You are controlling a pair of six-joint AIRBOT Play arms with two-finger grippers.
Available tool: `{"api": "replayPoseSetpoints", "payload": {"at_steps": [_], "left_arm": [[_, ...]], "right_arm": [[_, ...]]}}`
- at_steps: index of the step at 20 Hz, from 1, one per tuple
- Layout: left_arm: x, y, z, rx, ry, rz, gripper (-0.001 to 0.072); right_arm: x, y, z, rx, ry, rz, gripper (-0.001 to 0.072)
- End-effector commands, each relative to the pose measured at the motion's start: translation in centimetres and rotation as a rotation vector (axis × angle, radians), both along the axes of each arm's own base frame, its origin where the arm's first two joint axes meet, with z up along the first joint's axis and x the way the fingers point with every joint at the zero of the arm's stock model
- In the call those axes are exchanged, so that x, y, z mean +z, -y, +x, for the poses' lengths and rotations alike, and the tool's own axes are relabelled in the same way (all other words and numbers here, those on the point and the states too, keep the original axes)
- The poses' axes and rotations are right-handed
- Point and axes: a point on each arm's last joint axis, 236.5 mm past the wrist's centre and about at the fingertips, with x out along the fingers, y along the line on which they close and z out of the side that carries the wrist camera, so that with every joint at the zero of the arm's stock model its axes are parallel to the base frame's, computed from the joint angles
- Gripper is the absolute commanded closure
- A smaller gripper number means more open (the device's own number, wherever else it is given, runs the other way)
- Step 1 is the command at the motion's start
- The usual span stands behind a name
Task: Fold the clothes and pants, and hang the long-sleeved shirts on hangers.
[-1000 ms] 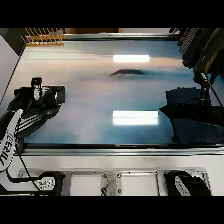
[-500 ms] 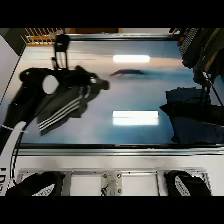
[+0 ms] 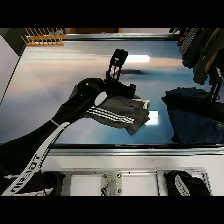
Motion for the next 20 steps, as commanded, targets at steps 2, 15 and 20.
{"api": "replayPoseSetpoints", "payload": {"at_steps": [2,15,20], "left_arm": [[-1.0,-11.9,3.7,0.239,-0.148,0.089,0.0007],[-20.6,-38.6,-5.1,0.868,-0.772,-0.079,0.0007],[-23.6,-37.3,-4.9,0.859,-0.840,-0.119,0.0007]], "right_arm": [[-3.0,2.1,-1.1,-0.004,-0.101,-0.083,0.0017],[-21.9,-10.1,-7.6,0.189,-0.600,-0.057,0.0229],[-23.3,-12.0,-7.6,0.189,-0.631,-0.031,0.0230]]}}
